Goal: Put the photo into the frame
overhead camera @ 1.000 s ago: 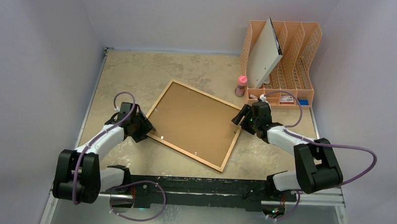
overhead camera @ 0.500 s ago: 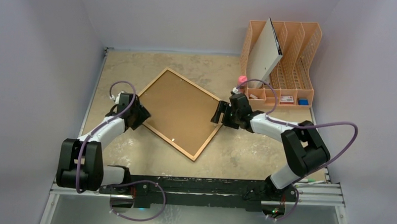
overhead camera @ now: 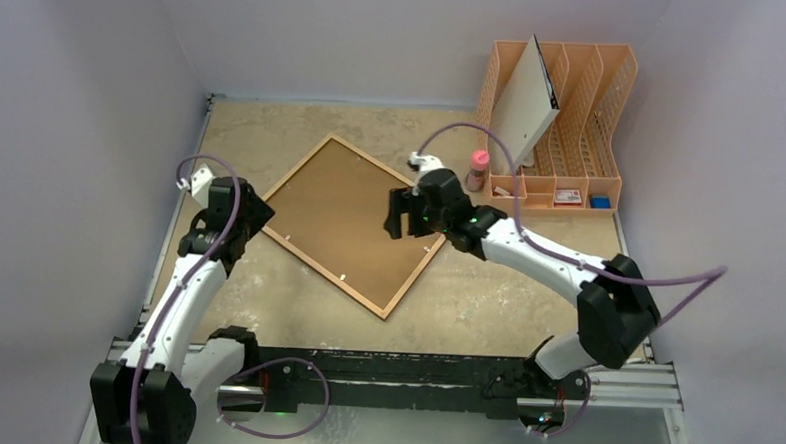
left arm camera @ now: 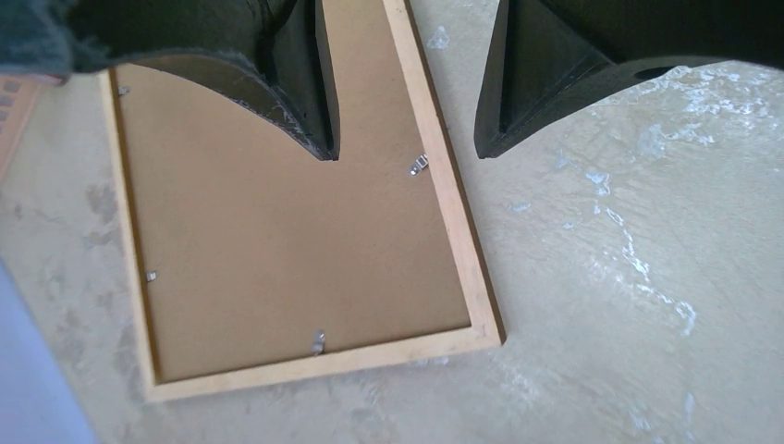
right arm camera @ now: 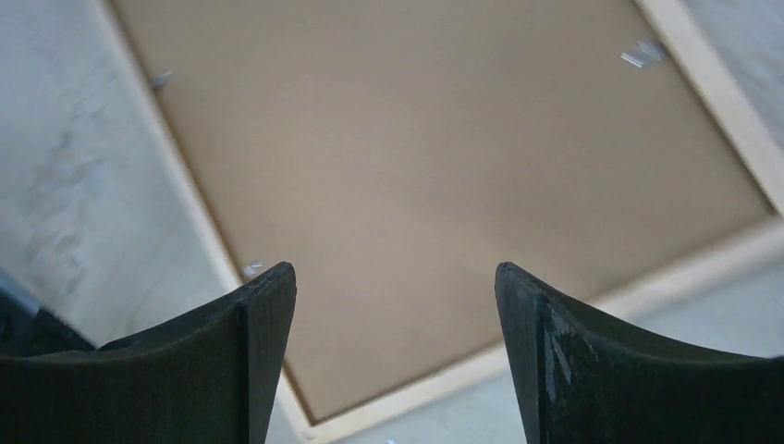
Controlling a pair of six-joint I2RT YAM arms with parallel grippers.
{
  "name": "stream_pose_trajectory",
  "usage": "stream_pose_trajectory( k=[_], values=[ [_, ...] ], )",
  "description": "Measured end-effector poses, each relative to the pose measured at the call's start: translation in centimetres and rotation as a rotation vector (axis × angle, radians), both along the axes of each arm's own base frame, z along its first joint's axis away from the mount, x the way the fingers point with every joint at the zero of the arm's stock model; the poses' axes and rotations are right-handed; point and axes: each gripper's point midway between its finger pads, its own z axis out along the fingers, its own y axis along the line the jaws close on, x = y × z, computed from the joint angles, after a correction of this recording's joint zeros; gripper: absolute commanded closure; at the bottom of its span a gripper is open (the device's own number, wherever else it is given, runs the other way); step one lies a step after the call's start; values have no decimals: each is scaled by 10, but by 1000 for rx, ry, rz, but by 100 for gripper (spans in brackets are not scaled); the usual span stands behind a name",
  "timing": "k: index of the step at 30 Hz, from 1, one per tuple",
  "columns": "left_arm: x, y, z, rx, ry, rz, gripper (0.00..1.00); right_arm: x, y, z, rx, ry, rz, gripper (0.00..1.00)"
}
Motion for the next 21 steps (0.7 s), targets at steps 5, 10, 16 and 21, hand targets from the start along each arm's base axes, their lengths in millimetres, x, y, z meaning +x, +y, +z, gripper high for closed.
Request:
stream_pose_trajectory(
  k=[5, 10, 16, 21],
  values=[
    [-3, 6, 39, 14, -89, 24, 41, -15, 91, 14, -19, -83, 283, 20],
    [-7, 12, 76, 28, -181, 51, 40, -43, 165, -20, -128, -86, 500, 23],
    [-12, 16, 84, 46, -189, 60, 36, -81, 185, -79, -281, -22, 652, 25],
    [-9, 14, 72, 49, -144, 47, 36, -85, 185, -92, -367, -23, 679, 32]
  ],
)
